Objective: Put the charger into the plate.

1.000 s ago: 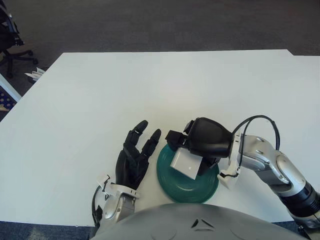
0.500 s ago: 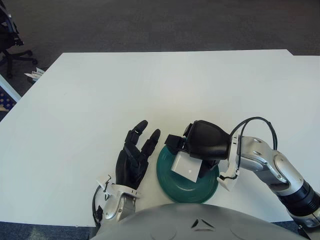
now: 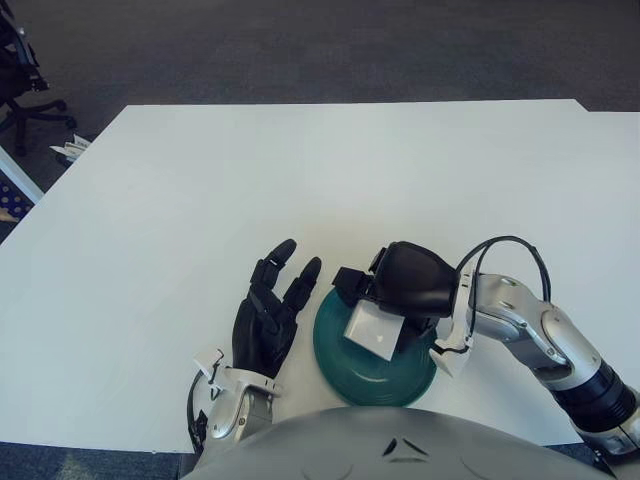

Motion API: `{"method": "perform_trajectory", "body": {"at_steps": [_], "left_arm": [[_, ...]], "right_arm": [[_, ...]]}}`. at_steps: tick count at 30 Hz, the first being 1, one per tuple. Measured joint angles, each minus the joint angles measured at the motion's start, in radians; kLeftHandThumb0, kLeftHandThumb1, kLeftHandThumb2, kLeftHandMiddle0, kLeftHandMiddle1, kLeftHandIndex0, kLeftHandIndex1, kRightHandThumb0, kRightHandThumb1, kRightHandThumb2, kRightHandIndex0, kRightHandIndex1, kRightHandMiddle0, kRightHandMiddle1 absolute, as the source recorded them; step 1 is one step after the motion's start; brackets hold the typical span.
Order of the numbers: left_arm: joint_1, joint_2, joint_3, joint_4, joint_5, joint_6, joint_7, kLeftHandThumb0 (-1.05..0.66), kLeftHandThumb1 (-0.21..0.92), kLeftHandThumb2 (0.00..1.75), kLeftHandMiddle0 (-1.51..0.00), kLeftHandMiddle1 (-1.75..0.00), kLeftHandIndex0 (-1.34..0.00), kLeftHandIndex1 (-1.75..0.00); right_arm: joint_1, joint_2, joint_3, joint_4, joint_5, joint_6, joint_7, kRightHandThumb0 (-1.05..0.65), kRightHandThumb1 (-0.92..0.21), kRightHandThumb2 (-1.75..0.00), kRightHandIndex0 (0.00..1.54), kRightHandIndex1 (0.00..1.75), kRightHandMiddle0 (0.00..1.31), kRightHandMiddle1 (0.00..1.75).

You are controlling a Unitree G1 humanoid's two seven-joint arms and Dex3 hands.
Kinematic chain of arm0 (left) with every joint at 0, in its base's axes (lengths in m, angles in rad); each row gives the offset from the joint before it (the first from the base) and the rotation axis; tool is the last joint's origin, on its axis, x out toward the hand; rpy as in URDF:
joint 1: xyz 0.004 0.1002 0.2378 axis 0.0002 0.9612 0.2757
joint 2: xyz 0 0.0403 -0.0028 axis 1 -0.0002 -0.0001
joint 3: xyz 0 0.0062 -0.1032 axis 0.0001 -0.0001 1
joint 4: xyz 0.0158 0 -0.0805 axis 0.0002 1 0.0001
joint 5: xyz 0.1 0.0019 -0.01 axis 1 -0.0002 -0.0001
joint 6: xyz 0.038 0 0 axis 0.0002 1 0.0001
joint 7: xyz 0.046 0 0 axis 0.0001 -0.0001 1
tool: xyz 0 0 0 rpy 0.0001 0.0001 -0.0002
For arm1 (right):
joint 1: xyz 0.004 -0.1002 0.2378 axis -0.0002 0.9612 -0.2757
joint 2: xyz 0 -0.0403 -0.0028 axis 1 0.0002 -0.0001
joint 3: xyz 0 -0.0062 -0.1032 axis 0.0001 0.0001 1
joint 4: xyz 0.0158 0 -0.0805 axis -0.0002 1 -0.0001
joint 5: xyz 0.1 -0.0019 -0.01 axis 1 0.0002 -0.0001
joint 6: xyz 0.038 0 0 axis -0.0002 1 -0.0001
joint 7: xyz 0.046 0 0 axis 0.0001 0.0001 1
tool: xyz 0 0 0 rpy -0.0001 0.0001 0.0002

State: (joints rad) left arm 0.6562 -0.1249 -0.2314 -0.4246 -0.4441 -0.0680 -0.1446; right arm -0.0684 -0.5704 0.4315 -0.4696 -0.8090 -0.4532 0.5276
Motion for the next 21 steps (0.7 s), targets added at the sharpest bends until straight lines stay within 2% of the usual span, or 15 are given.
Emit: {"method": "perform_trajectory", "body": {"at_steps": [21], "left_arm": [[0.001, 0.001, 0.000, -0.004, -0.011, 0.000, 0.000, -1.02, 0.92, 1.00, -0.61, -0.02, -0.09, -0.93]], "right_arm": [[0.045, 0.000, 0.016, 0.040, -0.047, -0.012, -0.034, -0.41, -0.57, -0.99, 0.94, 1.75, 0.43, 1.73]]}}
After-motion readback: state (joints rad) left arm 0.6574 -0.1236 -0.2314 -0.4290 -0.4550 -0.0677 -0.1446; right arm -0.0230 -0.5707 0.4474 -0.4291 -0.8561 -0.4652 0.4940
